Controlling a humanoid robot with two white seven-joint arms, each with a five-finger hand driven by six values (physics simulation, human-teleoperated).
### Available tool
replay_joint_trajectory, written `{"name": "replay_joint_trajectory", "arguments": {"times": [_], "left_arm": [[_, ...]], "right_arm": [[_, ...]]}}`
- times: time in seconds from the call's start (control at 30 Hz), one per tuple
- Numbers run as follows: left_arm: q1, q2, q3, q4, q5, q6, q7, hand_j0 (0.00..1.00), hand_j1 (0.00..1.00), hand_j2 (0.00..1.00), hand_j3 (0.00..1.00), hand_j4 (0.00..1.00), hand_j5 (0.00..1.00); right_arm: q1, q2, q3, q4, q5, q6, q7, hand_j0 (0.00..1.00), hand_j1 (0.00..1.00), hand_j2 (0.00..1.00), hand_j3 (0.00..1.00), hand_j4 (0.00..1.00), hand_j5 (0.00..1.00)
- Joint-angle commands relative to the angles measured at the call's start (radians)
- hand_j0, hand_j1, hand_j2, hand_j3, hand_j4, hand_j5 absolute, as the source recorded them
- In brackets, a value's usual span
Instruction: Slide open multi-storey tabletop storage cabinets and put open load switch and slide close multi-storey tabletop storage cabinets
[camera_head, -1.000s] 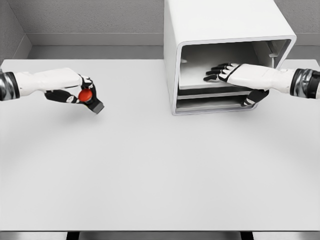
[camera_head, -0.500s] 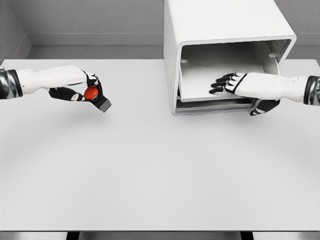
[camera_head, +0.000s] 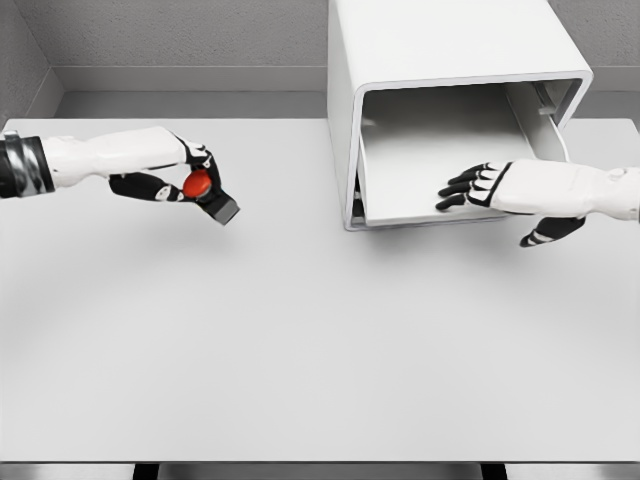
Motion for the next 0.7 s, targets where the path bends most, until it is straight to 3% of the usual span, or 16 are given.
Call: {"name": "replay_joint_trajectory", "arguments": {"times": [0.0, 0.67], "left_arm": [[0.000, 0.001, 0.002, -0.009, 0.018, 0.002, 0.001, 0.46, 0.46, 0.46, 0.46, 0.46, 0.46], [-0.049, 0.013, 0.014, -0.090, 0.070, 0.002, 0.001, 0.46, 0.46, 0.46, 0.46, 0.46, 0.46]], "right_arm": [[0.000, -0.011, -0.001, -0.007, -0.006, 0.001, 0.000, 1.00, 1.00, 1.00, 1.00, 1.00, 1.00], [0.029, -0.149, -0.001, -0.087, -0.014, 0.001, -0.016, 1.00, 1.00, 1.00, 1.00, 1.00, 1.00]]}}
